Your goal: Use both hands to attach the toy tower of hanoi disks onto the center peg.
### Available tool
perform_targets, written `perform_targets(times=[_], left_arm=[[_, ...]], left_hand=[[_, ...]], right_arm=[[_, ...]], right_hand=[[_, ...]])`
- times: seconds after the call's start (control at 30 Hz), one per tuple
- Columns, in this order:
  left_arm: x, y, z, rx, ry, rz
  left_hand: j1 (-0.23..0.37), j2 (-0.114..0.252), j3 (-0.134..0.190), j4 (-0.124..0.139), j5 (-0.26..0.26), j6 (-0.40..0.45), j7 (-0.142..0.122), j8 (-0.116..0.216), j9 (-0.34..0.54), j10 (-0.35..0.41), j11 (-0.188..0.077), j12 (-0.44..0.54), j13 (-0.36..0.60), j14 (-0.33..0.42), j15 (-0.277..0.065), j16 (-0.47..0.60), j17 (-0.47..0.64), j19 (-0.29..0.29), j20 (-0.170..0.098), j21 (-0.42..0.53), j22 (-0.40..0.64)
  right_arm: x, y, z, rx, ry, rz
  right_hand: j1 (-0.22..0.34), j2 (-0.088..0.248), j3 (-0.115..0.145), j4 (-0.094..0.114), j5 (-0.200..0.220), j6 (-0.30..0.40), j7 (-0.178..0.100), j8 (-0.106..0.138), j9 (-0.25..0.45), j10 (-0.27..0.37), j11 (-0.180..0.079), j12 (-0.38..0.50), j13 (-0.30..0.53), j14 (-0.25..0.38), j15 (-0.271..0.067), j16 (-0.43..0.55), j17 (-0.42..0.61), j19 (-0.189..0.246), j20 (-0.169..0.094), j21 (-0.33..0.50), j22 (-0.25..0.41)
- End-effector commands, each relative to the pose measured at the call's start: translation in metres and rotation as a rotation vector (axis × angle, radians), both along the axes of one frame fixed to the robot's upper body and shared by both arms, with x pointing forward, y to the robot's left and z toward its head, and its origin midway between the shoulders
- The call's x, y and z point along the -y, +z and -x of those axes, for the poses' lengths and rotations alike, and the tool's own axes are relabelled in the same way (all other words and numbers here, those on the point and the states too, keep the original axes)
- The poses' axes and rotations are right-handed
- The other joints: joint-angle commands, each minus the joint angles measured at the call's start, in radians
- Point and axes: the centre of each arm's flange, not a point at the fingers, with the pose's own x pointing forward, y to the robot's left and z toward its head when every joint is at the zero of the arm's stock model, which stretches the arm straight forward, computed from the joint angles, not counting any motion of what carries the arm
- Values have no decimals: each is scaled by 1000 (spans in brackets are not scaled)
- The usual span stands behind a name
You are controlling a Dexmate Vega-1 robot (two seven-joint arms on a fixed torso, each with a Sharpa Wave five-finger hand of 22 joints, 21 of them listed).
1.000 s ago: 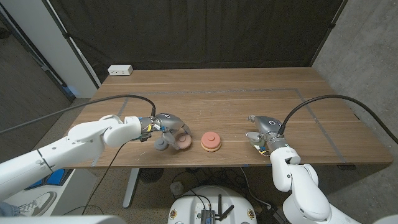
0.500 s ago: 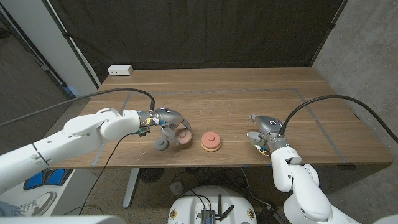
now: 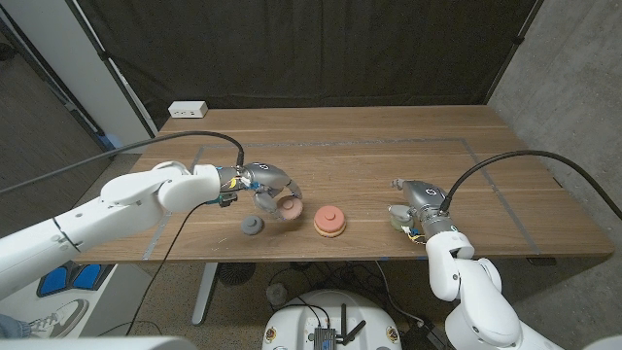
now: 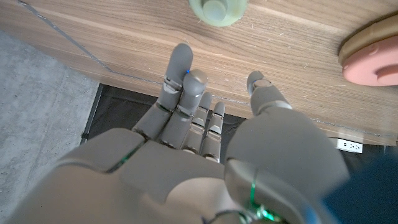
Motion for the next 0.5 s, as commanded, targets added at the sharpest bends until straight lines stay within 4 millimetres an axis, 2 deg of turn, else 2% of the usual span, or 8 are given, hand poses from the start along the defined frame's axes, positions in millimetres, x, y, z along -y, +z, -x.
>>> perform_targets(times=[0.03, 0.5], left_arm=[[14, 7, 0, 10, -43, -5], [35, 13, -3, 28, -116, -8]], left_hand=[[13, 16, 8, 9, 9, 30, -22, 7, 13, 103, -93, 2, 66, 9, -31, 3, 2, 12, -127, 3, 1], [13, 17, 8, 9, 10, 33, -24, 4, 14, 108, -94, 0, 71, 9, -31, 2, 1, 14, -127, 3, 1]], right_arm=[[3, -3, 2, 4, -2, -12], [7, -5, 6, 1, -3, -20]], right_hand=[[-3, 4, 1, 4, 4, 8, -3, -4, 3, 9, 0, -4, 6, 5, -65, -2, 4, 0, -111, 3, 3], [-4, 3, 1, 4, 4, 12, -3, -4, 3, 10, 1, -4, 6, 5, -65, -3, 4, 0, -111, 3, 3]])
